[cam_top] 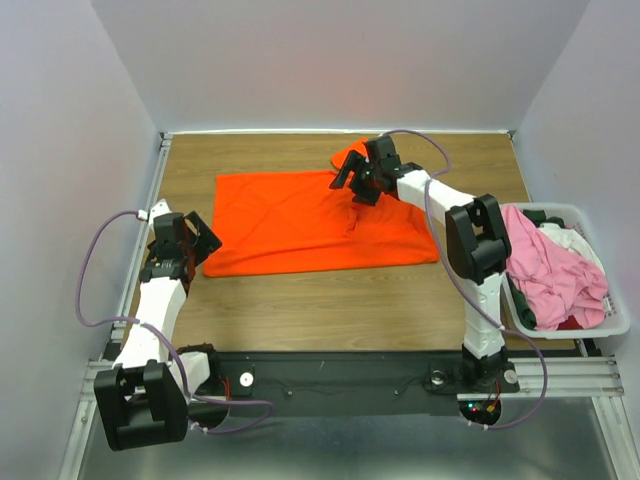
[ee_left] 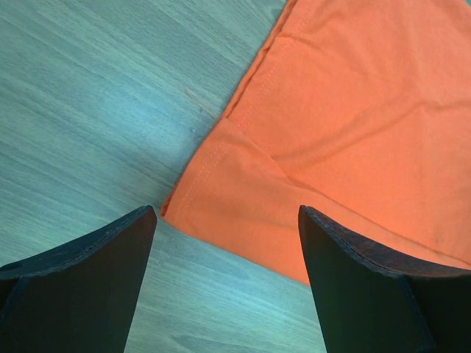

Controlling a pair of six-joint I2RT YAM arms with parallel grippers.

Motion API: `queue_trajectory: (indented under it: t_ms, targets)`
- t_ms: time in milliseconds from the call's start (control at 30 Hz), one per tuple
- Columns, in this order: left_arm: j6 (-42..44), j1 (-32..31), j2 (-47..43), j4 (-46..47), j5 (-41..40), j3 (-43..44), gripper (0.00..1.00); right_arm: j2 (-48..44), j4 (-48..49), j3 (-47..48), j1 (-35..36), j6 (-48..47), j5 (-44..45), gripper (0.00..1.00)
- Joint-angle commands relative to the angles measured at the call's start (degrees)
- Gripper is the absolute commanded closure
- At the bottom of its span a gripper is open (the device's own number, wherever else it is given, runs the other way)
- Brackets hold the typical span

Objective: Fold and stack the t-shirts
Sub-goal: Fold the tshirt

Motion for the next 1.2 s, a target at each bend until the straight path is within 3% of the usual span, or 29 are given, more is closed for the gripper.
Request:
queue_trajectory:
  t_ms: [0,200,367,467,700,933,1167]
  targets:
    - [1.0,-0.7,0.1,2.2,0.1,-0.6,0.09,2.4,1.4,4.2,0.5,-4.5,-3.5,0.14]
    - [1.0,-4.2,0.6,2.1,3.4,1.1,0.1,-2.1,-1.3,3.7,-0.5,-14.1,0.6,0.18]
    - [-1.7,-19.6,6.5,1.3,2.4,9.7,0.11,-9.4,-4.1,-2.3,-5.3,-21.8,3.6,0.26]
    - [-3.3,-28.5,14.1,1.2,1.2,16.9,0.12,-12.3,-5.6,-6.3,-7.5,-25.6,6.3,0.3]
    - [-2.6,-40.8,36.8,1.2,-1.8,39.4,0.16,-15.6,-6.1,-13.0,-10.5,-29.3,11.6,0.4]
    - [-0.2,-47.0,54.0,-1.6,-3.5,57.3,0.16,-16.3,-6.1,-15.8,-14.1,-29.6,10.6,0.53]
    - [1.0,-47.7,63.2,-5.1,-9.6,65.7,0.27,-16.0,-6.1,-16.6,-14.3,-30.2,7.1,0.59]
